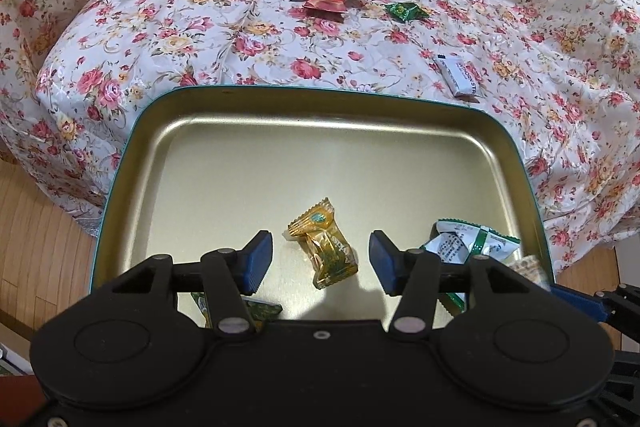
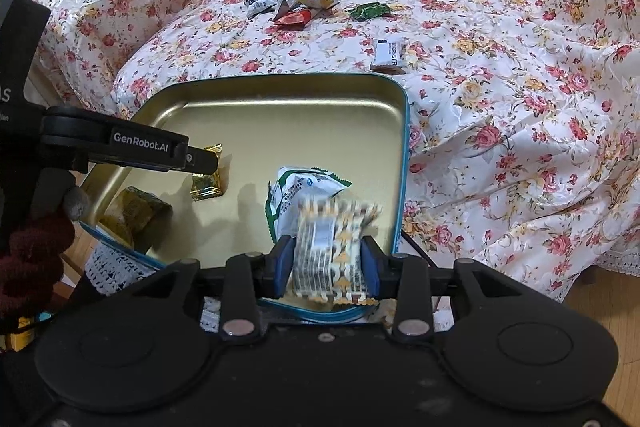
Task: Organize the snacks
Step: 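Lower patterned bar into tray and open the right gripper, then move both tools back toward the scattered snacks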
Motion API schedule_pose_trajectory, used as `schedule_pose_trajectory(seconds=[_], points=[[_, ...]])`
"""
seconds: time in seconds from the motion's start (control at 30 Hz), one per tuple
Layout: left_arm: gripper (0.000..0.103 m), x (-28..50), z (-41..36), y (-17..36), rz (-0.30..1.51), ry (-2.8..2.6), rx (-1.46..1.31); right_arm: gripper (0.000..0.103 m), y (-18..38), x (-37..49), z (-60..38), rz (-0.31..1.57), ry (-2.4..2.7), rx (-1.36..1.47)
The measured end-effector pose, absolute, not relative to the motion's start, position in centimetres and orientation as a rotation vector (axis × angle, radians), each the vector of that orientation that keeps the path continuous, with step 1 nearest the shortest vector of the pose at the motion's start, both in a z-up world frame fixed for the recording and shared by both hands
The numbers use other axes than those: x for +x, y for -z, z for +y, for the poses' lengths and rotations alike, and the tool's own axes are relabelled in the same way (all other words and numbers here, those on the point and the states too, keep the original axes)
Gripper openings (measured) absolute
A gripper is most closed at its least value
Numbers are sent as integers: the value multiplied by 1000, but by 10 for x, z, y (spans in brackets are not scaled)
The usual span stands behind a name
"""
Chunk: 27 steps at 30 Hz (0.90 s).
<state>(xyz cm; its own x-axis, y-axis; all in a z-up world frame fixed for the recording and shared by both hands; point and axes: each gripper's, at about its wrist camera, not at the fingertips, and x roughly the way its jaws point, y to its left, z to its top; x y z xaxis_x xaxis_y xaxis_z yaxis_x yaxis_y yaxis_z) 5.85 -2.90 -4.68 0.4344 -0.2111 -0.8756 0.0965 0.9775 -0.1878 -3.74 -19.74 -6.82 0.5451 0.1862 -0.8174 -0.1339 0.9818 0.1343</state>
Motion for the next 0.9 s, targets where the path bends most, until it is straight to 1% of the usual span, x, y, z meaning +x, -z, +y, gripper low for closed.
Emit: schedule_pose_trajectory(seconds=[0.03,0.4,0.57,0.77,0.9], points=[[59,59,-29,47,1106,191,-115,43,67,-38,-198,972,-191,59],[59,56,-28,44,1098,187,-108,45,56,-40,-195,926,-200,48],[59,53,-27,39,1077,178,-93,49,50,-40,-191,906,-200,34],[59,51,-26,32,1046,178,-79,51,45,-36,-189,878,-211,39],[59,51,-24,28,1024,171,-77,54,38,-32,-185,844,-211,37]])
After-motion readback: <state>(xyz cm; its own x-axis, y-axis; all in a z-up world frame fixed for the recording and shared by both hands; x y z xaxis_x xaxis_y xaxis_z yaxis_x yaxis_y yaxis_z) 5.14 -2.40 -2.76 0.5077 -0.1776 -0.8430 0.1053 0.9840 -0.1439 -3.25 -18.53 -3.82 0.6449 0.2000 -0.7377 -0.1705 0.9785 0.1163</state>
